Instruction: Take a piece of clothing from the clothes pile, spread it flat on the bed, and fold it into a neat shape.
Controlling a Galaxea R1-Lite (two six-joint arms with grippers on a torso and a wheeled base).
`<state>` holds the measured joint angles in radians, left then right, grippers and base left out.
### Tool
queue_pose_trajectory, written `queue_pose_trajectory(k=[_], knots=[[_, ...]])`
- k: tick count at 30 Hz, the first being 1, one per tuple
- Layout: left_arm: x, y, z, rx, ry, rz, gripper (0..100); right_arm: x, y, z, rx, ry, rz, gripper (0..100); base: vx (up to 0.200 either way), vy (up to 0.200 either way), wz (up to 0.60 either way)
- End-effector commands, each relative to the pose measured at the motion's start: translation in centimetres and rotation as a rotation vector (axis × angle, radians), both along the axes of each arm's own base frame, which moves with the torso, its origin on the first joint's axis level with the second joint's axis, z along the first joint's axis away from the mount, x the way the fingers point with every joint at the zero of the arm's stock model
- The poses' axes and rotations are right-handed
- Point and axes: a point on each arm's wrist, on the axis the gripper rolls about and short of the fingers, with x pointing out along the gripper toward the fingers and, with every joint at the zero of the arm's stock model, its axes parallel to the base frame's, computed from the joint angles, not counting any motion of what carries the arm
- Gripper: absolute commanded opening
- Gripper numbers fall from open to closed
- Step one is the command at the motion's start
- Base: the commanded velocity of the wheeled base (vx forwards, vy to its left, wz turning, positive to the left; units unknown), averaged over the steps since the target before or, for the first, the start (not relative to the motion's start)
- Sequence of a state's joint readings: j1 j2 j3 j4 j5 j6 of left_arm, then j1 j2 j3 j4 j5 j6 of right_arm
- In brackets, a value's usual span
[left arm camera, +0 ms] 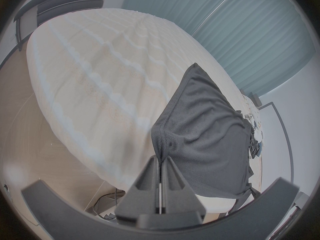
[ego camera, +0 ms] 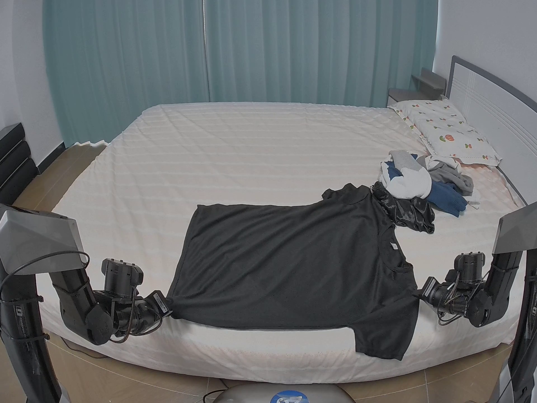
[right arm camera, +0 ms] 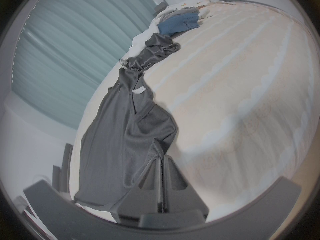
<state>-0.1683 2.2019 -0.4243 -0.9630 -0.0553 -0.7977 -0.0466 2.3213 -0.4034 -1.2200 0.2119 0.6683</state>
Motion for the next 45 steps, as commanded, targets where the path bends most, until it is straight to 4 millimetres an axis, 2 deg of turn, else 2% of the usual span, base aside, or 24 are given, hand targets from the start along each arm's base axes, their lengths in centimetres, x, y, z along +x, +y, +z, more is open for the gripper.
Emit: queue_pose_trajectory(k=[1,8,20,21,26,35,41,45], knots=[[0.0,0.0,-0.2,0.001,0.006,0.0,0,1.1,-0.5,0.7,0.065,-0.045,-0.064,0,0.0,0.0,0.0],[0.0,0.0,-0.2,-0.009,0.011,-0.011,0,1.3,-0.4,0.9,0.082,-0.097,-0.069,0,0.0,0.0,0.0],[0.1,-0.1,-0.2,-0.012,0.008,-0.009,0,1.1,-0.2,0.1,0.076,-0.079,-0.06,0,0.0,0.0,0.0],[0.1,-0.1,-0.2,-0.012,0.008,-0.009,0,1.1,-0.2,0.0,0.076,-0.076,-0.061,100,0.0,0.0,0.0],[0.1,-0.1,-0.2,-0.013,0.009,-0.008,0,1.0,-0.2,0.1,0.075,-0.087,-0.06,100,0.0,0.0,0.0],[0.1,-0.1,-0.2,-0.014,0.007,-0.009,0,-2.5,-0.1,2.0,0.085,-0.166,0.022,100,0.0,0.0,0.0],[0.1,-0.1,-0.2,-0.014,0.009,-0.009,0,-4.5,0.1,1.7,0.056,-0.121,0.138,100,0.0,0.0,0.0],[0.1,-0.1,-0.2,-0.014,0.009,-0.009,0,-5.0,0.2,1.4,0.054,-0.104,0.178,100,0.0,0.0,0.0]])
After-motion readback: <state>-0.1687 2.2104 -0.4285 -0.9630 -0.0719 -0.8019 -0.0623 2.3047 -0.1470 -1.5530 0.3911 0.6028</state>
